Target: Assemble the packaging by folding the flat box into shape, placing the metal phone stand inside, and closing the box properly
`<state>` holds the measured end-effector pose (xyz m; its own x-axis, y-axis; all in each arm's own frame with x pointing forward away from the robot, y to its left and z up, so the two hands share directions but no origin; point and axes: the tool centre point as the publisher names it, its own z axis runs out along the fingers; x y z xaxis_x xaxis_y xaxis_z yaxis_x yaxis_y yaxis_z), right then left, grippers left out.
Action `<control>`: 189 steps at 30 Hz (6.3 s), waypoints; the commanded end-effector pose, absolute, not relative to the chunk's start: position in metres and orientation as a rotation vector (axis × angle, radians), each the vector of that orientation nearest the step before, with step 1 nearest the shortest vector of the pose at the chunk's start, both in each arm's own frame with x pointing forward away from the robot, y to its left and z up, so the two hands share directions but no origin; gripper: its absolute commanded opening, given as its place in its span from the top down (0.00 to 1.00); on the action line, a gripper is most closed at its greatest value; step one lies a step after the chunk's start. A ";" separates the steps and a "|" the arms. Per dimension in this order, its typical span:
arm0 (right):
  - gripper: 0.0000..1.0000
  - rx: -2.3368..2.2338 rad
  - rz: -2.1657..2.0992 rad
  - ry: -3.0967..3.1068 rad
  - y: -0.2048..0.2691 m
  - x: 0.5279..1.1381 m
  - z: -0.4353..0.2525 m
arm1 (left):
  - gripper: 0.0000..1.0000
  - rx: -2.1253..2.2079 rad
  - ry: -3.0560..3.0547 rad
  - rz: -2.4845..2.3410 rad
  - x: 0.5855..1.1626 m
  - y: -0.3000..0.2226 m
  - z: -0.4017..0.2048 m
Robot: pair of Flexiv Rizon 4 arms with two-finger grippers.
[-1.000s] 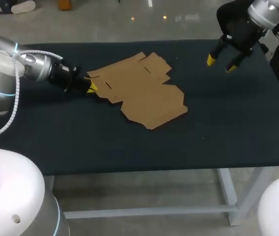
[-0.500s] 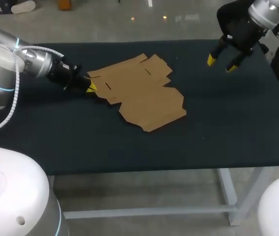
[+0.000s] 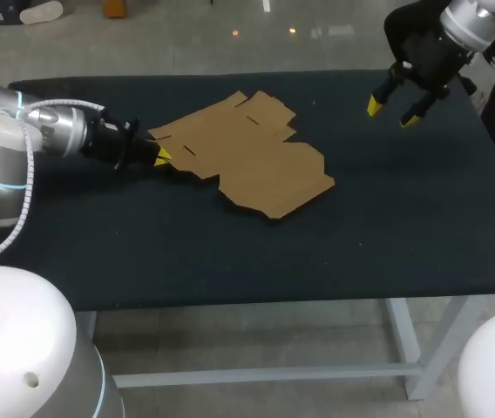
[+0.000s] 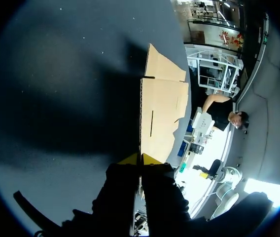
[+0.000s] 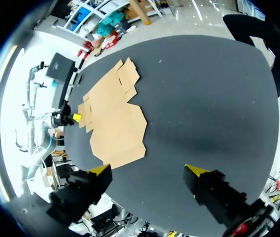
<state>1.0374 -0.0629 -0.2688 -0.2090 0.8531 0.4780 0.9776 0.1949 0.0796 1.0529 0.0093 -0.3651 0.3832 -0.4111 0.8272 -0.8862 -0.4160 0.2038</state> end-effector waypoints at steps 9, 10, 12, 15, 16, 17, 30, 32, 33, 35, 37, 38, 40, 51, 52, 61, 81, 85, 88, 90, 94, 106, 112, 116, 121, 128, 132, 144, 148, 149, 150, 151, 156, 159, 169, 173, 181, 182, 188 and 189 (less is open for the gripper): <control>0.00 -1.707 -0.539 -2.150 -0.066 1.038 -0.267 | 1.00 2.343 -0.891 1.062 1.023 -0.012 -0.345; 0.00 -1.706 -0.540 -2.150 -0.066 1.039 -0.267 | 1.00 2.371 -0.881 1.031 1.024 -0.014 -0.345; 0.00 -1.703 -0.542 -2.153 -0.066 1.039 -0.267 | 1.00 2.439 -0.823 1.026 1.026 -0.016 -0.345; 0.00 -1.697 -0.550 -2.155 -0.066 1.039 -0.267 | 1.00 2.479 -0.764 1.006 1.027 -0.020 -0.345; 0.00 -1.696 -0.551 -2.155 -0.066 1.039 -0.267 | 1.00 2.495 -0.742 1.007 1.026 -0.021 -0.346; 0.00 -1.694 -0.552 -2.155 -0.067 1.040 -0.267 | 1.00 2.496 -0.727 1.007 1.027 -0.022 -0.347; 0.00 -1.675 -0.550 -2.162 -0.067 1.042 -0.269 | 1.00 2.536 -0.610 1.047 1.018 -0.034 -0.365; 0.00 -1.673 -0.550 -2.163 -0.067 1.043 -0.269 | 1.00 2.534 -0.612 1.042 1.015 -0.035 -0.367; 0.00 -1.672 -0.550 -2.163 -0.067 1.043 -0.269 | 1.00 2.536 -0.616 1.039 1.013 -0.035 -0.368; 0.00 -1.669 -0.551 -2.163 -0.066 1.044 -0.269 | 0.78 2.535 -0.622 1.030 1.010 -0.036 -0.370; 0.00 -1.665 -0.549 -2.164 -0.065 1.045 -0.270 | 0.11 2.537 -0.627 1.009 1.006 -0.037 -0.372; 0.00 -1.664 -0.548 -2.164 -0.065 1.045 -0.271 | 0.00 2.539 -0.636 0.992 1.004 -0.036 -0.372; 0.00 -1.662 -0.545 -2.164 -0.064 1.045 -0.271 | 0.00 2.525 -0.648 0.964 1.001 -0.034 -0.372; 0.00 -1.669 -0.544 -2.153 -0.066 1.045 -0.274 | 0.00 2.340 -0.793 0.816 0.991 0.006 -0.354; 0.00 -1.669 -0.544 -2.153 -0.066 1.045 -0.274 | 0.00 2.315 -0.807 0.809 0.992 0.010 -0.352; 0.00 -1.671 -0.545 -2.154 -0.061 1.043 -0.272 | 0.10 2.166 -0.925 0.725 1.016 0.033 -0.352; 0.00 -1.748 -0.603 -2.117 -0.054 1.029 -0.269 | 0.36 1.897 -0.928 0.624 1.031 0.028 -0.376; 0.00 -1.794 -0.618 -2.107 -0.051 1.018 -0.271 | 0.36 1.887 -0.934 0.615 1.031 0.026 -0.378; 0.00 -1.808 -0.628 -2.096 -0.051 1.011 -0.274 | 0.40 1.883 -0.934 0.607 1.030 0.025 -0.379; 0.00 -1.812 -0.646 -2.081 -0.052 1.008 -0.276 | 0.44 1.882 -0.934 0.603 1.030 0.024 -0.380; 0.00 -1.818 -0.662 -2.058 -0.053 1.002 -0.282 | 0.44 1.864 -0.928 0.591 1.031 0.022 -0.383; 0.00 -1.845 -0.675 -2.025 -0.056 0.996 -0.293 | 1.00 1.846 -0.900 0.588 1.030 0.009 -0.393; 0.00 -1.861 -0.678 -2.018 -0.056 0.996 -0.293 | 1.00 1.891 -0.892 0.652 1.016 0.001 -0.385; 0.00 -1.861 -0.678 -2.018 -0.056 0.996 -0.293 | 1.00 1.955 -0.874 0.705 1.000 -0.008 -0.376; 0.00 -1.861 -0.678 -2.018 -0.056 0.996 -0.293 | 1.00 1.999 -0.845 0.764 0.981 -0.022 -0.364; 0.00 -1.861 -0.678 -2.018 -0.056 0.996 -0.293 | 1.00 2.130 -0.722 0.893 0.957 -0.043 -0.353; 0.00 -1.861 -0.678 -2.018 -0.056 0.996 -0.293 | 1.00 2.193 -0.679 0.935 0.951 -0.050 -0.351; 0.00 -1.861 -0.678 -2.018 -0.056 0.996 -0.293 | 1.00 2.403 -0.606 1.090 0.941 -0.068 -0.348; 0.00 -1.861 -0.678 -2.018 -0.056 0.996 -0.293 | 1.00 2.477 -0.545 1.150 0.937 -0.075 -0.349; 0.00 -1.861 -0.678 -2.018 -0.056 0.996 -0.293 | 1.00 2.488 -0.519 1.158 0.937 -0.077 -0.351; 0.00 -1.861 -0.678 -2.018 -0.056 0.996 -0.293 | 1.00 2.491 -0.475 1.171 0.937 -0.077 -0.353; 0.00 -1.861 -0.678 -2.018 -0.056 0.996 -0.293 | 1.00 2.494 -0.450 1.180 0.938 -0.077 -0.355; 0.00 -1.861 -0.678 -2.018 -0.056 0.996 -0.293 | 1.00 2.465 -0.333 1.170 0.942 -0.074 -0.365; 0.00 -1.861 -0.678 -2.018 -0.056 0.996 -0.293 | 1.00 2.458 -0.338 1.122 0.945 -0.074 -0.370; 0.00 -1.861 -0.678 -2.018 -0.056 0.996 -0.293 | 0.00 2.412 -0.439 0.980 0.937 -0.078 -0.367; 0.00 -1.861 -0.678 -2.018 -0.056 0.996 -0.293 | 0.00 2.383 -0.492 0.905 0.929 -0.072 -0.360; 0.00 -1.861 -0.678 -2.018 -0.056 0.996 -0.293 | 0.00 2.296 -0.608 0.795 0.916 -0.049 -0.343; 0.00 -1.861 -0.678 -2.018 -0.056 0.996 -0.293 | 0.00 2.274 -0.623 0.792 0.916 -0.045 -0.341; 0.00 -1.861 -0.678 -2.018 -0.056 0.996 -0.293 | 0.00 2.211 -0.755 0.727 0.919 -0.021 -0.325; 0.00 -1.861 -0.678 -2.018 -0.056 0.996 -0.293 | 0.00 2.199 -0.761 0.728 0.921 -0.015 -0.322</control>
